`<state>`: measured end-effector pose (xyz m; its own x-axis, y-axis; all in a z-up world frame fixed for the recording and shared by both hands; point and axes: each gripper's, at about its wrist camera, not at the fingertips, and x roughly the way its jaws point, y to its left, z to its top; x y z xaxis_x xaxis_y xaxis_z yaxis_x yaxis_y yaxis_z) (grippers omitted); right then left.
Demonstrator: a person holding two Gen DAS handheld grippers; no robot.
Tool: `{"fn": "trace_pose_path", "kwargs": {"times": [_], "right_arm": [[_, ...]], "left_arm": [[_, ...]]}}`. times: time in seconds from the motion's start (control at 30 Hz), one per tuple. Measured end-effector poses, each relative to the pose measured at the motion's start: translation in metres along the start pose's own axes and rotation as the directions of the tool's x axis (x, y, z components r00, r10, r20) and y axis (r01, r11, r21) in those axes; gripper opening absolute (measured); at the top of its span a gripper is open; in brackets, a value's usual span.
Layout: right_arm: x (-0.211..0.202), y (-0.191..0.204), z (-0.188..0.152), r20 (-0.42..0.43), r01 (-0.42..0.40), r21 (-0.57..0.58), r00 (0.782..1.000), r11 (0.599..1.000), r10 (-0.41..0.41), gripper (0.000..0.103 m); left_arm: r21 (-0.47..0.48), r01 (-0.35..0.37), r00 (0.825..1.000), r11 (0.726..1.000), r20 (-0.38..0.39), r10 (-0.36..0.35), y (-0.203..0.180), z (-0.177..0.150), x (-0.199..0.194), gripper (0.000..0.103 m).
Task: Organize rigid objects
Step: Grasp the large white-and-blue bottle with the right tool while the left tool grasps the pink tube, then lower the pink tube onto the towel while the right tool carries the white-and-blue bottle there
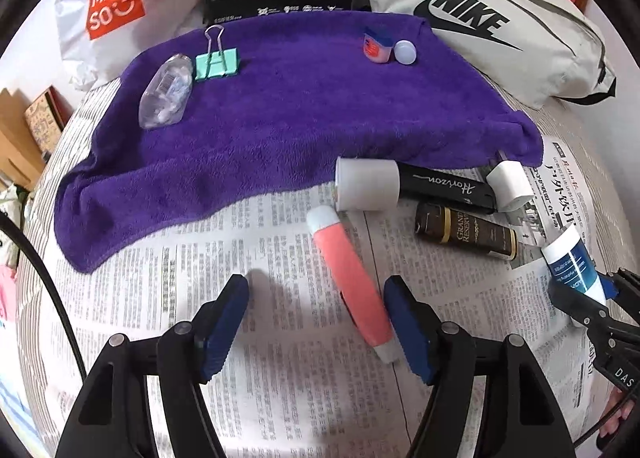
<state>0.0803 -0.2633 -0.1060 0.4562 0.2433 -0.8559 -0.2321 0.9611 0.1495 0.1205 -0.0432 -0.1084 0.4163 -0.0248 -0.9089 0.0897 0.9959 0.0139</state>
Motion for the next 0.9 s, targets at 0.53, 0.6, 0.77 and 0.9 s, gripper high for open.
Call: {"fn": "trace_pose_path", "kwargs": {"times": [0.53,0.6,0.77,0.9], "right_arm": [[0.004,0.006,0.004,-0.017,0.032,-0.036,0.999,0.999,-0.033,0.042],[0.004,0.007,0.004,-0.021,0.04,-0.044,0.999,0.998,-0.041,0.042],[0.005,0.004,0.006,-0.023,0.028,-0.029,0.999,0.999,-0.029,0.037],[0.005,0.0,0.009,-0.029,0.003,-0.008,1.0,1.0,-0.003,0.037]], "left_arm": [[0.04,0.073,0.997,0.997,0.019,-0.073,-0.001,0.004,-0.002,0.019],[0.051,0.054,0.998,0.997,0.023,-0.055,-0.005,0.005,-0.001,0.019],[0.065,0.07,0.997,0.995,0.04,-0.073,-0.004,0.006,0.0,0.017],[0.054,0.107,0.993,0.993,0.033,-0.109,0.009,0.007,-0.003,0.016]]}}
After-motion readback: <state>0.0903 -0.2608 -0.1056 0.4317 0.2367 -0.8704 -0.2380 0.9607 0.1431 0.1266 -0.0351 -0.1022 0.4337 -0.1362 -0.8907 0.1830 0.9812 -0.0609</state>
